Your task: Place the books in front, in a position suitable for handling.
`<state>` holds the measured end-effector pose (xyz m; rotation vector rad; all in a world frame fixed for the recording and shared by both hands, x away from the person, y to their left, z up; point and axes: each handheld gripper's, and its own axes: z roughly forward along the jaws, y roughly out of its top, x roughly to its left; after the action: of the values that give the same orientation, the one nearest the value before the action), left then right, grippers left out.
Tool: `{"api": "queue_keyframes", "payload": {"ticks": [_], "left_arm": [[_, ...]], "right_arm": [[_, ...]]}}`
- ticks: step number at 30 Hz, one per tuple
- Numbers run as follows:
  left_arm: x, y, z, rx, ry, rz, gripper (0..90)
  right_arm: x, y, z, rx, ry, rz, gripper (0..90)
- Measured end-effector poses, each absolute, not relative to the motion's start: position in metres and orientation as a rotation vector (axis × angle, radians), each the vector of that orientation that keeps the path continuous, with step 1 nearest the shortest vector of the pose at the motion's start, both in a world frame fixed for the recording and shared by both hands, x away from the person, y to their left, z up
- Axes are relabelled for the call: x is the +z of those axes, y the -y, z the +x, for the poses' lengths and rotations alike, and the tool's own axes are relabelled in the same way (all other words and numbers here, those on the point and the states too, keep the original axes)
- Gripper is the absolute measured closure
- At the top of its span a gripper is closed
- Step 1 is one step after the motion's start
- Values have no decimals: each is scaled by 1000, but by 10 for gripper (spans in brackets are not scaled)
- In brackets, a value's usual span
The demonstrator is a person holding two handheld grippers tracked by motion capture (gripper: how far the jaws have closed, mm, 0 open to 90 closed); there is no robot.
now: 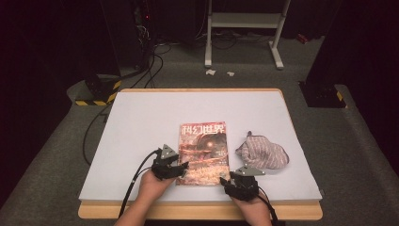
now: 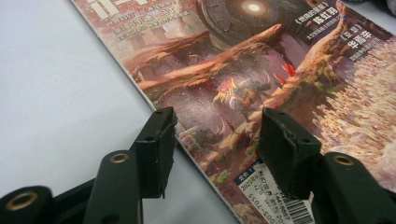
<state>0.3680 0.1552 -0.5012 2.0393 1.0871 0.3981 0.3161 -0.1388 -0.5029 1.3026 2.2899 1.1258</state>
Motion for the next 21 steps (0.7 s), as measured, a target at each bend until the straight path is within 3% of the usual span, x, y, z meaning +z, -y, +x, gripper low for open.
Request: {"api": "queue_keyframes", "payload": {"ticks": [8,21], "left_arm": [[-499,-172,367,427,-1115,2023,382],[-497,-221,348,479,-1167,1950,413]], "right_arm": [[-501,143,321,1110,-2291,1286,480],[-490,142,345,1175,-2300,1226,433]]}}
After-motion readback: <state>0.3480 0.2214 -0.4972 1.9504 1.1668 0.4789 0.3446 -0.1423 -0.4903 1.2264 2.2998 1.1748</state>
